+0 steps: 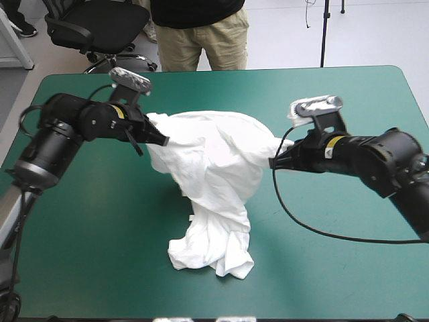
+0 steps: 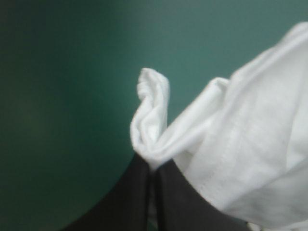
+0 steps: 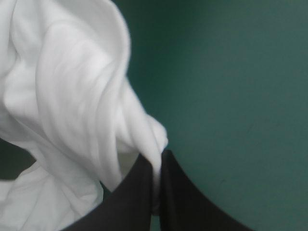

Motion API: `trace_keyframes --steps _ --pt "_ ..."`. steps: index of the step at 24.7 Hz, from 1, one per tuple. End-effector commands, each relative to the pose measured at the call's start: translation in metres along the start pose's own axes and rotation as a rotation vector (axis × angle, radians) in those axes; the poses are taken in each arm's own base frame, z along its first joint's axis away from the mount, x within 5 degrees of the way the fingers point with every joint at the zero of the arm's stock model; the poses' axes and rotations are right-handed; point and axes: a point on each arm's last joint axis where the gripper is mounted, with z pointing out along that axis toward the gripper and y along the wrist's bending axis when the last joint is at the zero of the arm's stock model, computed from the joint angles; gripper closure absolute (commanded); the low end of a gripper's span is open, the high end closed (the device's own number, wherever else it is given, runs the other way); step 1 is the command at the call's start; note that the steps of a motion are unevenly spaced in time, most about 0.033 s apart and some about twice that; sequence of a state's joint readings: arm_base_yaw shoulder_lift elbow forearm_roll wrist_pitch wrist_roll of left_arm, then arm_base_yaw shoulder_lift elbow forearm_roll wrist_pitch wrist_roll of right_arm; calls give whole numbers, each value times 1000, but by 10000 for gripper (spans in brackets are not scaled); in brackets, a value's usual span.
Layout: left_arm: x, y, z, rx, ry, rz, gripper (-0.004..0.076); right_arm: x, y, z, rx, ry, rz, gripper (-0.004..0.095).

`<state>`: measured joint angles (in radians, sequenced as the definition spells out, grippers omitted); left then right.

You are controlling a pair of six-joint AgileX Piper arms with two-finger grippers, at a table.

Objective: Fold the cloth

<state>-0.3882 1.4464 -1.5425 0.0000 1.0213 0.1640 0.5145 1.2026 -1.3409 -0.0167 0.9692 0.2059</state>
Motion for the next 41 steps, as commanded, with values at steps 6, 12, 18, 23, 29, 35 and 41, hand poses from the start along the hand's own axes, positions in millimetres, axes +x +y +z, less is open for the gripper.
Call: trace_keyframes --steps 6,12,18,23,29,35,41 --pt "-52 13 -165 -102 -570 -22 741 -66 -1 -136 65 -486 -136 925" --pt "-59 11 -259 -149 -913 7 741 -85 1 -202 78 -720 -197 924" --pt "-49 4 -319 -135 -1150 26 741 -96 3 -245 99 -892 -252 925" --pt "-45 -1 -338 -111 -1245 41 741 -100 4 -269 115 -1008 -272 925" --pt "-37 -5 -344 -99 -1226 91 741 -99 -7 -266 232 -944 -231 925" --pt "-45 3 -240 -47 -705 -3 741 -96 -10 -174 239 -494 -154 925" --pt "-31 13 -72 -57 -381 -122 741 -71 -20 -30 255 -196 -113 925"
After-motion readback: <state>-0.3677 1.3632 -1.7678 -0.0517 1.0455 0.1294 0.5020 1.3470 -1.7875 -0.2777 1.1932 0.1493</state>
